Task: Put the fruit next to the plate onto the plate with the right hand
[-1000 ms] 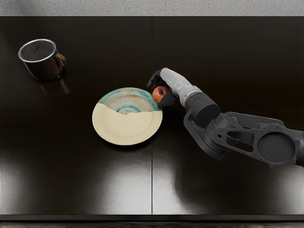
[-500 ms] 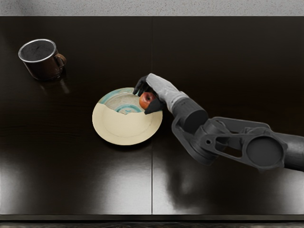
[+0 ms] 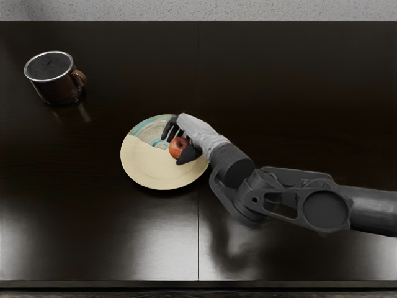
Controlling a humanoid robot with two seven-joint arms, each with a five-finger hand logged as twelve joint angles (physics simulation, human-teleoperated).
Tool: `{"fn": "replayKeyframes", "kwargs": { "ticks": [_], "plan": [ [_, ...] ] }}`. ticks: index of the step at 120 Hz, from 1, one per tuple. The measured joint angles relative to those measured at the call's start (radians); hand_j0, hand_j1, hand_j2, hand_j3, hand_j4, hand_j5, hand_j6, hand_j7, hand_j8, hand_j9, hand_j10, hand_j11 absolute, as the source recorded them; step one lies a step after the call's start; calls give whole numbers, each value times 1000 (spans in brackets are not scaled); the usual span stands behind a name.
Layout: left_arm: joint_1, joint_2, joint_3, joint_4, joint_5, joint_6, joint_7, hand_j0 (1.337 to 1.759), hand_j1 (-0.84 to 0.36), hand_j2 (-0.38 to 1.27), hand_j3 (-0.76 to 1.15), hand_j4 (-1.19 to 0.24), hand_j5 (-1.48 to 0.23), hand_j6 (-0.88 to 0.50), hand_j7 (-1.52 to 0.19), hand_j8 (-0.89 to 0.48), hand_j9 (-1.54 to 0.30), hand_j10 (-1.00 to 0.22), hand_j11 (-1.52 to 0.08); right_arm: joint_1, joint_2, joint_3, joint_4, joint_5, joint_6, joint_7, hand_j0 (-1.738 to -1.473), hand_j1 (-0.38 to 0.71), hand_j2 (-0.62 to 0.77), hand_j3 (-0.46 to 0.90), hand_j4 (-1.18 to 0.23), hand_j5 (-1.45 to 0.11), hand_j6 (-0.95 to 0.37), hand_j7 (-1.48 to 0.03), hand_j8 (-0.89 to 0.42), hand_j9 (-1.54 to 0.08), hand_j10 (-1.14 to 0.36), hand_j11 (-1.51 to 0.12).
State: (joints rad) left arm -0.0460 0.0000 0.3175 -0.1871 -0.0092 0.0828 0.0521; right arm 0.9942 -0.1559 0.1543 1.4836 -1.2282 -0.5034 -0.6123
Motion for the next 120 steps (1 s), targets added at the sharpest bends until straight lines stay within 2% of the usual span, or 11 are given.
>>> {"fn": "replayKeyframes", "kwargs": {
  "ticks": [48,56,73,88,105,112,120],
  "plan": [
    [0,0,0,0,0,0,0,1658,69,47,0,-234,-304,-234,-304,-234,-304,-234,-304,-2,84,-29,-97,3,6,0,-1656,221,167,0,-616,-798,-576,-798,-474,-800,-594,-802],
    [0,0,0,0,0,0,0,1658,69,47,0,-234,-304,-234,-304,-234,-304,-234,-304,-3,93,-30,-100,4,-5,1,-1656,193,107,0,-556,-721,-531,-721,-451,-721,-549,-724],
    [0,0,0,0,0,0,0,1658,69,47,0,-234,-304,-234,-304,-234,-304,-234,-304,-8,98,-25,-93,13,-59,1,-1657,31,36,0,-369,-479,-357,-479,-317,-479,-366,-480],
    [0,0,0,0,0,0,0,1658,69,47,0,-234,-304,-234,-304,-234,-304,-234,-304,-7,6,18,4,36,-89,1,-1658,-93,12,0,-242,-314,-236,-314,-214,-314,-240,-315],
    [0,0,0,0,0,0,0,1658,69,47,0,-234,-304,-234,-304,-234,-304,-234,-304,-4,-119,105,113,131,-75,1,-1658,-194,2,0,-144,-186,-141,-186,-130,-186,-143,-187],
    [0,0,0,-3,1,-3,0,1658,69,47,0,-234,-304,-234,-304,-234,-304,-234,-304,-4,-149,182,132,199,1,1,-1658,-221,0,0,-118,-154,-116,-153,-108,-154,-118,-154],
    [0,0,0,-3,1,-6,0,1658,69,47,0,-234,-304,-234,-304,-234,-304,-234,-304,-5,-184,311,130,320,173,1,-1658,-243,-2,0,-97,-126,-96,-125,-90,-126,-97,-126]
  ]
}}
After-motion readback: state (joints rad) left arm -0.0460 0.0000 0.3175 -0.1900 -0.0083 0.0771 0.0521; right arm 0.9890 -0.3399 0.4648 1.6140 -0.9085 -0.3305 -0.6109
